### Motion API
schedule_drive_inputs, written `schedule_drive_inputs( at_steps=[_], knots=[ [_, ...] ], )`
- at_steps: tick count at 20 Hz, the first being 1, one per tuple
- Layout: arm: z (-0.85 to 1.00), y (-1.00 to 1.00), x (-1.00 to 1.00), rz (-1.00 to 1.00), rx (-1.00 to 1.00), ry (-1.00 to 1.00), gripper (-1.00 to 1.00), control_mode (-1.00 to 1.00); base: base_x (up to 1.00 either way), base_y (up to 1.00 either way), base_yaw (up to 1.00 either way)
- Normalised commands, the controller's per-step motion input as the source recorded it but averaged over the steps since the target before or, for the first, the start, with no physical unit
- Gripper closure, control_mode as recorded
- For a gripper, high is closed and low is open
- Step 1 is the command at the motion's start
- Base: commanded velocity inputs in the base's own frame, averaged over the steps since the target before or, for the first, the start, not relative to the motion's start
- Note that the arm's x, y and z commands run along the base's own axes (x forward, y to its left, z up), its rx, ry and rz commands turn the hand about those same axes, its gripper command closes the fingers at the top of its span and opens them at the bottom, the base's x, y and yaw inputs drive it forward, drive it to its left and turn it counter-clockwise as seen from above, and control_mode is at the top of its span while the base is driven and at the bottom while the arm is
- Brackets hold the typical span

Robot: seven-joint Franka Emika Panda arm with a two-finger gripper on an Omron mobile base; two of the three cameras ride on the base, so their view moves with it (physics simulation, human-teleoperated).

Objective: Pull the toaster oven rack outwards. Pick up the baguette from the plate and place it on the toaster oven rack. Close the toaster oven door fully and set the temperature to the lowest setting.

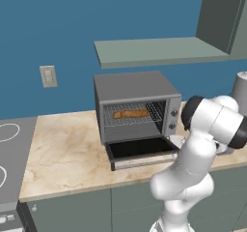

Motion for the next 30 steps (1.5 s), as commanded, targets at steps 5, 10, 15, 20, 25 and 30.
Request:
schedule_drive_inputs(
  at_steps=[5,10,15,20,25,30],
  knots=[
    [0.77,0.32,0.03,-0.37,0.00,0.61,-1.00,-1.00,0.00,0.00,0.00],
    [0.64,0.36,0.01,-0.59,0.00,0.62,-1.00,-1.00,0.00,0.00,0.00],
    [0.53,0.43,0.18,-0.54,-0.03,0.64,-1.00,-1.00,0.00,0.00,0.00],
    [0.51,0.49,0.35,-0.50,-0.06,0.61,-1.00,-1.00,0.00,0.00,0.00],
    [0.43,0.52,0.41,-0.51,-0.07,0.56,-1.00,-1.00,0.00,0.00,0.00],
    [0.45,0.54,0.48,-0.50,-0.08,0.54,-1.00,-1.00,0.00,0.00,0.00]
  ],
)
